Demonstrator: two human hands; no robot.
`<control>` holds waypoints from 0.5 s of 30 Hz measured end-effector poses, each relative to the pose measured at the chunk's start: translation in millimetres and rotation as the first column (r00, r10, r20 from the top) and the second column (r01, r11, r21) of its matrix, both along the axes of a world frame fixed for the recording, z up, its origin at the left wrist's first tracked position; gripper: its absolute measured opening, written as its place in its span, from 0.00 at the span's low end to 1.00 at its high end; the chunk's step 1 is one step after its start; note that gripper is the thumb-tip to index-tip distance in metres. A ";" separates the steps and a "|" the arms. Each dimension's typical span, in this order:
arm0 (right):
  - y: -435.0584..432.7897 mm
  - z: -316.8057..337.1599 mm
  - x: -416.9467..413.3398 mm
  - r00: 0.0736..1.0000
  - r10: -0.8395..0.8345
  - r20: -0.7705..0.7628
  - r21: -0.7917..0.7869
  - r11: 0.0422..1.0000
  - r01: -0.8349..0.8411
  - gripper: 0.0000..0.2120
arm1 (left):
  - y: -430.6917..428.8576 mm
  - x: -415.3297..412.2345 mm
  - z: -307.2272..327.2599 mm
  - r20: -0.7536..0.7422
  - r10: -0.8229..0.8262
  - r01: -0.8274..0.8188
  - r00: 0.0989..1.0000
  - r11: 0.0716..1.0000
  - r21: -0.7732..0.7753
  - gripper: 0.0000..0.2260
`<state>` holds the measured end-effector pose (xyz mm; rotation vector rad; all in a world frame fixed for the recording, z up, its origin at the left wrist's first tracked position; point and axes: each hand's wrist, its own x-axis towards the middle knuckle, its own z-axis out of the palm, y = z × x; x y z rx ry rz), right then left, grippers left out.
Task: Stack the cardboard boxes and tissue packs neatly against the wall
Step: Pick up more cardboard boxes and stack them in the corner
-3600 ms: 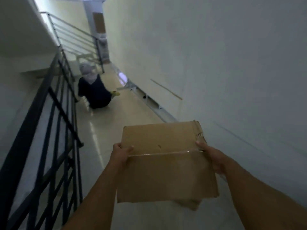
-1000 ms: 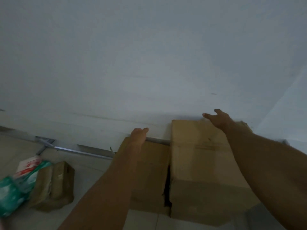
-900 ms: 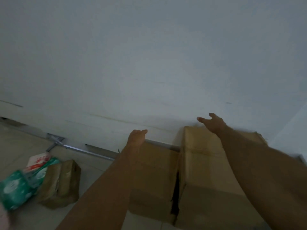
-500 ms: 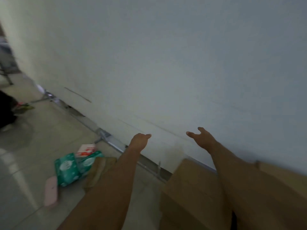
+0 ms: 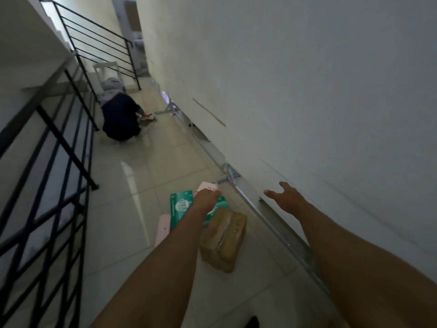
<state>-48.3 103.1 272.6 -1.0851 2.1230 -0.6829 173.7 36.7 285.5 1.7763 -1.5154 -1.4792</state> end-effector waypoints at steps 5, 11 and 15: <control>-90.8 -54.8 -3.8 0.995 0.088 0.043 0.099 0.991 -0.092 0.39 | -64.0 3.5 -16.6 0.083 0.086 -0.092 0.993 0.993 0.069 0.16; -180.4 -111.8 -30.6 0.983 0.181 0.013 0.260 0.949 -0.178 0.41 | -154.5 0.9 -56.1 0.145 0.117 -0.138 0.983 0.980 0.146 0.18; -229.2 -141.5 -31.2 0.979 0.205 0.024 0.316 0.927 -0.201 0.40 | -202.7 -10.7 -94.3 0.153 0.106 -0.138 0.983 0.966 0.219 0.20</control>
